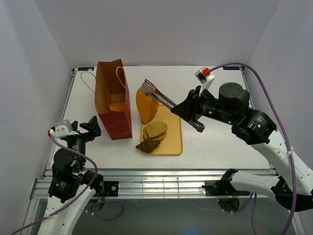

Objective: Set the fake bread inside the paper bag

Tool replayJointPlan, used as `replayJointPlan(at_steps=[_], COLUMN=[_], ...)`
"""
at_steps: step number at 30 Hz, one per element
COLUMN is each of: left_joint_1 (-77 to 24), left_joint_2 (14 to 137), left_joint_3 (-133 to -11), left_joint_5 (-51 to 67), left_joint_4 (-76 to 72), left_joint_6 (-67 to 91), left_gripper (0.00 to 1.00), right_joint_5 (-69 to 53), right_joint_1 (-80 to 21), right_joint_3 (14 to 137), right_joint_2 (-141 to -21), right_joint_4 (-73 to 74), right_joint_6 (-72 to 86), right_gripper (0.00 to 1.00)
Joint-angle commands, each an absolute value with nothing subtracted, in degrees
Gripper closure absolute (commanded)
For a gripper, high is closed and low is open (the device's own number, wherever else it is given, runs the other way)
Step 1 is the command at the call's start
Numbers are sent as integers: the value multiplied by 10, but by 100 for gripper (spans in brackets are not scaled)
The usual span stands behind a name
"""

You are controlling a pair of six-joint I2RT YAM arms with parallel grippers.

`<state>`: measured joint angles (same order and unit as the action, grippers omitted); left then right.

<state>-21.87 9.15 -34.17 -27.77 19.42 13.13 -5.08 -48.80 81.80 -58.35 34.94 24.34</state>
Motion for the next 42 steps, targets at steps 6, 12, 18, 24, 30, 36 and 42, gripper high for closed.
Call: replayJointPlan(at_steps=[6, 12, 18, 24, 30, 36, 42], left_joint_1=[-221, -221, -221, -221, -221, -221, -221], left_joint_2=[90, 90, 89, 90, 90, 90, 91], left_joint_3=[-339, -339, -339, -339, -339, -338, -338], left_joint_5=[-291, -292, -294, -291, -287, -284, -279], left_joint_4=[200, 200, 200, 200, 200, 199, 197], left_joint_6=[134, 134, 134, 134, 134, 133, 132], left_gripper=[2, 2, 2, 2, 2, 2, 2], right_joint_5=[-173, -227, -227, -216, -198, -191, -192], right_joint_1=[-487, -487, -487, -487, -481, -471, -460], right_joint_3=[999, 1098, 1168, 1208, 1231, 1209, 1219], right_joint_2=[-702, -802, -890, -966, -1017, -1048, -1081], right_joint_4=[251, 191, 162, 147, 149, 142, 142], right_joint_6=[163, 171, 175, 164, 151, 151, 152], right_gripper=[92, 92, 92, 92, 92, 92, 91])
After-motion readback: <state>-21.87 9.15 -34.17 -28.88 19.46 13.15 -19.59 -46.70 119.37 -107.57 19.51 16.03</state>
